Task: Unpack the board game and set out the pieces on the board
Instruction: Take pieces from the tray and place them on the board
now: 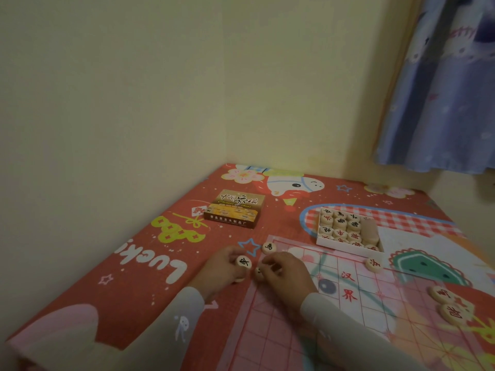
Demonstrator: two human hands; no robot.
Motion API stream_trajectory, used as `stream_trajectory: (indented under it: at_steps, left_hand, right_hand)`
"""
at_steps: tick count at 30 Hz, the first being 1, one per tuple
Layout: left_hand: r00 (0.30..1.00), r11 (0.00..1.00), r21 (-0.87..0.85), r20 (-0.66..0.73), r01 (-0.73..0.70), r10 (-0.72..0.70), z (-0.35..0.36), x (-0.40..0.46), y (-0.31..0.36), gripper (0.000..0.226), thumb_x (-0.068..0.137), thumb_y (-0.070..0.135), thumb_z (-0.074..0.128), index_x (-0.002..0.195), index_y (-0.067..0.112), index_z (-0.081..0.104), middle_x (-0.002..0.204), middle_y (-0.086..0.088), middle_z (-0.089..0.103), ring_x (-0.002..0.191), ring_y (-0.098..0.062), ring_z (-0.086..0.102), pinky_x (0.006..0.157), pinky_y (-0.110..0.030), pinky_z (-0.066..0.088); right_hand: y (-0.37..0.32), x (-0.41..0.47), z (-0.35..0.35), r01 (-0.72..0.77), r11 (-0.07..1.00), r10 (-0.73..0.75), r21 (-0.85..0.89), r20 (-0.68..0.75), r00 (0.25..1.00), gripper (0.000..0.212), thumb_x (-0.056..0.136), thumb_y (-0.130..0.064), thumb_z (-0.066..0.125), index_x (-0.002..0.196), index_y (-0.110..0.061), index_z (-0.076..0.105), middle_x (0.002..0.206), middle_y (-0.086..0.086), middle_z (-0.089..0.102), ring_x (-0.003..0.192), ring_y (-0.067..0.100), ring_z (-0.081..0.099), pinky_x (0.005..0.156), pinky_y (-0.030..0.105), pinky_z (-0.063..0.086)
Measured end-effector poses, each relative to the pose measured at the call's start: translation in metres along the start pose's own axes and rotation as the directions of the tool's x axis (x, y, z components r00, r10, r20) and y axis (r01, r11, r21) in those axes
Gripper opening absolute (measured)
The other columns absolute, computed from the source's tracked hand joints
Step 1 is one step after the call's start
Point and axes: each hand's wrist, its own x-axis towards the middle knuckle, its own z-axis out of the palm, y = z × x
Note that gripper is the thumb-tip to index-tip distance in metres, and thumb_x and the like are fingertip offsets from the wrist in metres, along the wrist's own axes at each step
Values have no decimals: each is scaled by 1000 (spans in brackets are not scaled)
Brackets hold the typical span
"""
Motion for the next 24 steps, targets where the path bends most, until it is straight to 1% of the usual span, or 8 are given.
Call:
stream_trajectory:
  at_steps: [3,6,9,11,14,17,21,24]
  left_hand:
    - [998,999,17,45,-40,39,6,1,5,45,80,-7,67,119,12,57,107,-6,67,88,-14,66,69,-23,55]
    - [991,994,62,109,-86,78,14,0,15,41,79,-11,64,114,9,61,96,-10,68,79,-14,65,62,-20,54]
    - [988,990,111,133,-88,73,20,4,21,41,75,-13,66,113,4,64,92,-11,70,79,-16,67,68,-23,56]
    - [988,990,116,139,-81,65,23,7,21,48,69,-8,70,115,2,65,94,-14,72,84,-22,69,77,-33,57]
    - [992,993,109,124,-51,37,25,11,19,45,70,-10,66,112,4,64,92,-13,70,78,-20,67,66,-28,57]
    - [999,1000,-2,34,21,-21,25,20,19,39,81,-12,60,115,5,59,102,-16,66,73,-16,62,50,-17,46]
    - [981,952,-285,-124,112,-152,13,39,16,27,85,-14,57,109,-1,58,101,-19,64,81,-23,63,69,-27,51]
    - [956,885,-436,-152,161,-249,4,53,15,24,87,-14,55,106,1,56,94,-15,61,85,-24,63,75,-30,52]
  right_hand:
    - [-12,3,-2,-105,960,114,259,-21,993,12,85,-36,66,88,-24,67,87,-9,67,79,7,63,67,13,48]
    - [-14,11,1,-220,924,206,312,79,975,33,72,-55,70,85,-26,64,86,-4,70,79,12,68,70,27,57]
    - [-14,17,1,-303,876,270,375,137,953,41,63,-52,76,84,-19,65,80,3,74,75,19,72,73,40,60]
    - [-12,20,0,-335,846,301,415,146,942,39,65,-41,81,85,-11,67,76,5,75,72,20,73,69,36,61]
    - [-8,27,-5,-328,869,300,371,132,945,24,67,-36,79,76,-15,71,71,0,74,67,10,70,66,26,60]
    - [1,36,-12,-302,889,298,344,65,952,30,63,-44,74,81,-21,71,80,-2,74,77,15,71,78,40,59]
    - [16,44,-31,-201,969,205,143,-12,979,34,80,-34,72,111,-21,66,104,-6,67,90,9,62,73,21,47]
    - [30,55,-36,-162,987,162,15,-33,986,40,86,-27,67,125,-19,62,116,-3,66,96,10,62,80,20,45]
